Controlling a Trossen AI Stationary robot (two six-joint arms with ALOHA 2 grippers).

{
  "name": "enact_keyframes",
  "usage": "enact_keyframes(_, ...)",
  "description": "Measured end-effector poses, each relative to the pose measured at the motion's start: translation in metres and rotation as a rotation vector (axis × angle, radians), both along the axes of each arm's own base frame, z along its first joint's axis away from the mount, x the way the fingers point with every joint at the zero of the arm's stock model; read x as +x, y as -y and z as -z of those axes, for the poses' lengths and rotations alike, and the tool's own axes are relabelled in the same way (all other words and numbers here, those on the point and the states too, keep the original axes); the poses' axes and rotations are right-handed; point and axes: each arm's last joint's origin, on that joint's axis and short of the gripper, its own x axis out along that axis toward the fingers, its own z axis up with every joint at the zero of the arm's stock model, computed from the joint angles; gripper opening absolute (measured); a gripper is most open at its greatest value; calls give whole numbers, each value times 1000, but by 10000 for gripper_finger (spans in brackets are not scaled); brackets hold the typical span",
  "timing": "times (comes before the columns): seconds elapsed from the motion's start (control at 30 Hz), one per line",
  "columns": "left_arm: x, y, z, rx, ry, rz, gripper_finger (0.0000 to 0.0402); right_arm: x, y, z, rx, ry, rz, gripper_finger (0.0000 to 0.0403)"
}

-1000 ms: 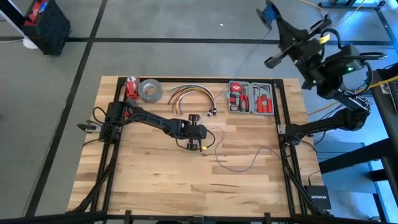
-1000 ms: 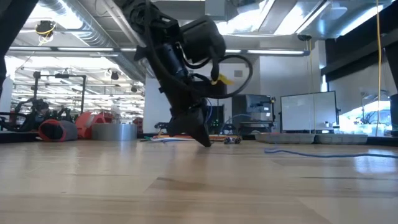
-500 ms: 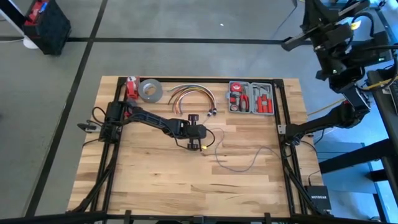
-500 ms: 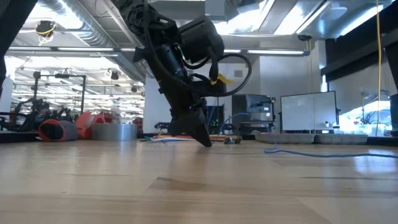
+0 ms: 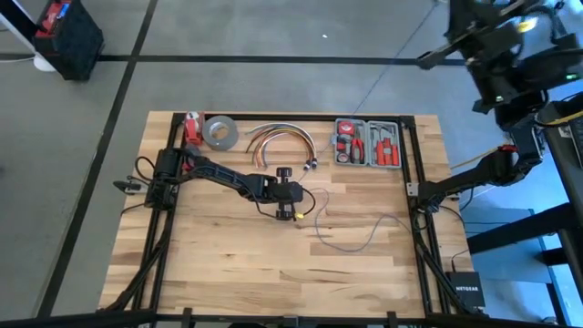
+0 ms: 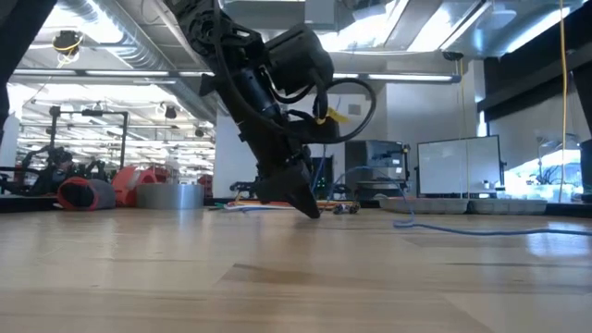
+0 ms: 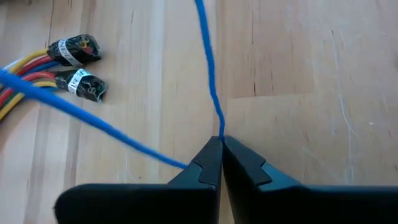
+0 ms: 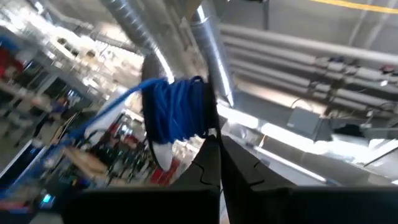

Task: Coil cords
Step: Coil the blue wire on the black spool

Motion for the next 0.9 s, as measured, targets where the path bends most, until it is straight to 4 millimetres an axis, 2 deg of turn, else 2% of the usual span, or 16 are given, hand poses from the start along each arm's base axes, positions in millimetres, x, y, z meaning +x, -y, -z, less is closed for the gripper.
enact_keyframes(0.23, 11, 2, -13, 38, 29, -50, 87, 36, 7, 24, 77, -139, 10, 1)
enact_keyframes(0.37, 12, 7, -37, 58, -15, -14, 114, 52, 11, 35, 94, -197, 19, 1)
enact_keyframes(0.47, 1, 17, -60, 26, -47, 1, 119, 57, 11, 40, 100, -209, 20, 1)
enact_keyframes(0.6, -11, 27, -99, 8, 37, -20, 117, 63, 17, 47, 125, -221, 27, 1)
enact_keyframes(0.77, -29, 32, -113, 16, -24, -28, 116, 63, 26, 55, 190, -258, 27, 1)
enact_keyframes(0.9, -32, 30, -124, 35, -4, -24, 116, 62, 40, 62, 248, -285, 20, 1)
